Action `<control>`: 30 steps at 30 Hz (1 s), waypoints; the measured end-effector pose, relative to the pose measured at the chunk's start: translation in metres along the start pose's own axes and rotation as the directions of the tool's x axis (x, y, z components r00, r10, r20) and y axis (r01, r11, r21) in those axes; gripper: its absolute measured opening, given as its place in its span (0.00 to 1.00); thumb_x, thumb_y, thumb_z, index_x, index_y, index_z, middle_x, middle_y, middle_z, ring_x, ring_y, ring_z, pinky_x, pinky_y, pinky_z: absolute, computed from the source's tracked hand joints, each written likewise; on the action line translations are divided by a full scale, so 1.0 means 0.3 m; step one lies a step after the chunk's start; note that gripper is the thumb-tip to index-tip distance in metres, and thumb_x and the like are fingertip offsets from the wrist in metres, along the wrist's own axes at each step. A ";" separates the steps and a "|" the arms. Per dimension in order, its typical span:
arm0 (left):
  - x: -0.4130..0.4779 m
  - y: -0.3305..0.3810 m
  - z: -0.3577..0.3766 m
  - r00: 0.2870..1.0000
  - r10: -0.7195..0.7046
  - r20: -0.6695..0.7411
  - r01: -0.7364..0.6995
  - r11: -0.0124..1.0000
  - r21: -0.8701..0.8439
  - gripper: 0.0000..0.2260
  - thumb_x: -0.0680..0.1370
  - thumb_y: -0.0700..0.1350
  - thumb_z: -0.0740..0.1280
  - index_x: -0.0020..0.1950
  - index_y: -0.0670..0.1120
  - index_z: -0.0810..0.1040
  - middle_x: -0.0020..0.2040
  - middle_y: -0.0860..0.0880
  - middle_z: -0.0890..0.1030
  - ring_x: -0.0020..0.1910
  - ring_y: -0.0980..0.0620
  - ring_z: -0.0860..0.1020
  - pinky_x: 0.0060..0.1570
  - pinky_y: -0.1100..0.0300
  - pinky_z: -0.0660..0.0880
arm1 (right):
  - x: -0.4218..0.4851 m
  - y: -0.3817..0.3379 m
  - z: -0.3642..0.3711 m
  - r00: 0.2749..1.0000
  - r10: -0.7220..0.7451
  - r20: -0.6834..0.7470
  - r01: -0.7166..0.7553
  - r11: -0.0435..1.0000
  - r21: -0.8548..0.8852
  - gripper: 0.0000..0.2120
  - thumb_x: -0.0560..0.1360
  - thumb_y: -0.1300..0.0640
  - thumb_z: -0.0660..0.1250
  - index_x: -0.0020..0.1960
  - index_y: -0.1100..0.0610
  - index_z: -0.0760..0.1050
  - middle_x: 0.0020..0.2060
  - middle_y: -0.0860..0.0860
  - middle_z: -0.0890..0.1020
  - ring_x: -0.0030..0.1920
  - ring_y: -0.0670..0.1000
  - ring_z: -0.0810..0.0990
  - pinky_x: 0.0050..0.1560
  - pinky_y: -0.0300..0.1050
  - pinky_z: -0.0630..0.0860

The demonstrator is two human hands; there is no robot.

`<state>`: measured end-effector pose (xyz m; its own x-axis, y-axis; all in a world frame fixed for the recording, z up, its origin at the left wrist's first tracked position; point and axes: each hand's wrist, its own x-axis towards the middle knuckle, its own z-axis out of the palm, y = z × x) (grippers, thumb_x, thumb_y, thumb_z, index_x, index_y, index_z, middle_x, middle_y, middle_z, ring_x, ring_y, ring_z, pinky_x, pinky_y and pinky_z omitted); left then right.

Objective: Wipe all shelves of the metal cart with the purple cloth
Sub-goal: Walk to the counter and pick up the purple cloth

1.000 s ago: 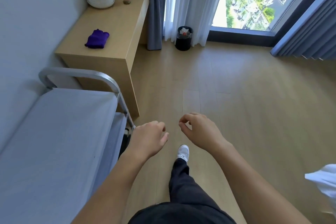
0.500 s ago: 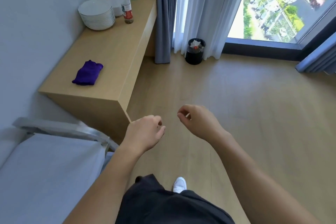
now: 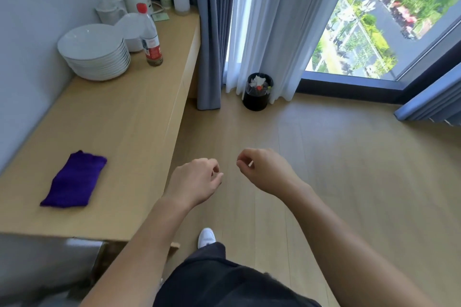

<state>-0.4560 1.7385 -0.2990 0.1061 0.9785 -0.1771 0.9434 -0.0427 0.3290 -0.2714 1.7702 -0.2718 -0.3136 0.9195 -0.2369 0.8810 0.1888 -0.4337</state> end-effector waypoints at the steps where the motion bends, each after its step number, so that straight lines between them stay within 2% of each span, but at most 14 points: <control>1: 0.058 -0.013 -0.026 1.000 0.013 0.001 -0.013 1.000 0.002 0.10 0.79 0.56 0.60 0.52 0.54 0.77 0.49 0.57 0.80 0.45 0.53 0.79 0.42 0.57 0.74 | 0.057 -0.011 -0.024 1.000 0.002 -0.016 -0.002 1.000 0.009 0.10 0.79 0.48 0.60 0.53 0.49 0.78 0.46 0.44 0.82 0.46 0.49 0.80 0.47 0.50 0.80; 5: 0.268 -0.060 -0.122 0.998 0.063 -0.014 -0.063 0.998 0.008 0.10 0.79 0.57 0.60 0.53 0.54 0.77 0.48 0.57 0.80 0.44 0.55 0.79 0.42 0.56 0.77 | 0.248 -0.027 -0.089 0.998 0.017 -0.054 -0.015 0.999 0.032 0.10 0.80 0.48 0.60 0.53 0.50 0.78 0.46 0.44 0.83 0.45 0.48 0.80 0.46 0.49 0.80; 10: 0.488 -0.162 -0.184 1.000 0.000 -0.025 0.000 1.000 -0.012 0.11 0.79 0.57 0.59 0.53 0.55 0.77 0.48 0.58 0.80 0.43 0.56 0.78 0.42 0.56 0.78 | 0.509 -0.035 -0.133 1.000 0.002 -0.002 -0.002 1.000 0.016 0.10 0.79 0.48 0.60 0.53 0.49 0.78 0.46 0.44 0.83 0.45 0.48 0.80 0.47 0.50 0.80; 15: 0.650 -0.267 -0.223 0.990 -0.140 -0.030 0.139 0.990 -0.038 0.10 0.79 0.58 0.60 0.52 0.55 0.77 0.48 0.58 0.80 0.42 0.55 0.77 0.38 0.59 0.71 | 0.813 -0.084 -0.170 0.991 -0.126 0.047 0.127 0.991 -0.031 0.10 0.79 0.47 0.60 0.53 0.49 0.78 0.46 0.44 0.82 0.46 0.50 0.80 0.46 0.49 0.79; 19: 0.756 -0.360 -0.275 0.932 -0.348 -0.099 0.339 0.936 -0.099 0.09 0.78 0.57 0.60 0.50 0.55 0.77 0.48 0.58 0.81 0.44 0.53 0.77 0.37 0.58 0.67 | 1.069 -0.169 -0.181 0.938 -0.315 0.146 0.328 0.941 -0.082 0.10 0.79 0.46 0.60 0.52 0.48 0.77 0.46 0.46 0.82 0.45 0.51 0.80 0.45 0.50 0.79; 23: 0.761 -0.431 -0.311 0.789 -0.589 -0.174 0.555 0.805 -0.209 0.09 0.78 0.57 0.60 0.52 0.55 0.77 0.50 0.58 0.80 0.46 0.53 0.77 0.41 0.57 0.73 | 1.288 -0.303 -0.160 0.813 -0.503 0.293 0.539 0.840 -0.055 0.09 0.78 0.47 0.60 0.51 0.48 0.77 0.46 0.45 0.82 0.46 0.51 0.80 0.44 0.47 0.78; 27: 0.627 -0.459 -0.300 0.557 -0.811 -0.181 0.746 0.584 -0.320 0.09 0.78 0.55 0.60 0.52 0.55 0.77 0.50 0.57 0.80 0.46 0.53 0.77 0.43 0.56 0.73 | 1.361 -0.486 -0.075 0.622 -0.650 0.437 0.717 0.697 0.015 0.09 0.78 0.48 0.61 0.52 0.49 0.78 0.47 0.45 0.83 0.47 0.51 0.81 0.48 0.48 0.79; 30: 0.475 -0.442 -0.278 0.371 -0.914 -0.165 0.821 0.405 -0.402 0.08 0.78 0.53 0.61 0.51 0.54 0.77 0.49 0.57 0.80 0.43 0.53 0.77 0.41 0.56 0.74 | 1.298 -0.612 0.002 0.453 -0.737 0.502 0.822 0.564 0.086 0.10 0.78 0.48 0.61 0.53 0.49 0.79 0.47 0.45 0.83 0.47 0.50 0.81 0.50 0.49 0.79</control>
<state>-0.5923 1.9004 -0.2907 -0.8748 0.4350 -0.2134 0.3432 0.8672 0.3609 -0.5555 2.0935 -0.2850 -0.9689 0.1048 -0.2240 0.2087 0.8323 -0.5135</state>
